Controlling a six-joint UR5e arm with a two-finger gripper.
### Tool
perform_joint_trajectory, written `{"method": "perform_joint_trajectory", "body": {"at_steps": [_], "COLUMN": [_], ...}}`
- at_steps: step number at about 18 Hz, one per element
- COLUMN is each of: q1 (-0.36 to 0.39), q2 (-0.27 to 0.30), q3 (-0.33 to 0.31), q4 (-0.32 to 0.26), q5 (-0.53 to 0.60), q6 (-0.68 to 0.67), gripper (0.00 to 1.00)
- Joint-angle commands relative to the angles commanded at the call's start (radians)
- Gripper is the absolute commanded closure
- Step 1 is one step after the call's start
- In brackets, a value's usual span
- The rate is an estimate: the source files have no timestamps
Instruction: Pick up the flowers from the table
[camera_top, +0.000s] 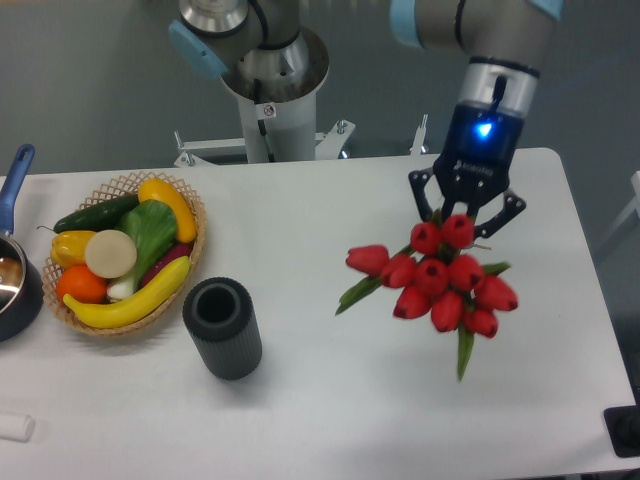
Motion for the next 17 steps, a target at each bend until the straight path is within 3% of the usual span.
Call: {"method": "perform_joint_trajectory", "body": {"at_steps": [17], "q1": [0.020], "q2": [0.011], "q3": [-0.002], "q4": [0.000], "q5": [-0.012], "q6": [0.002], "gripper": [0.75]}}
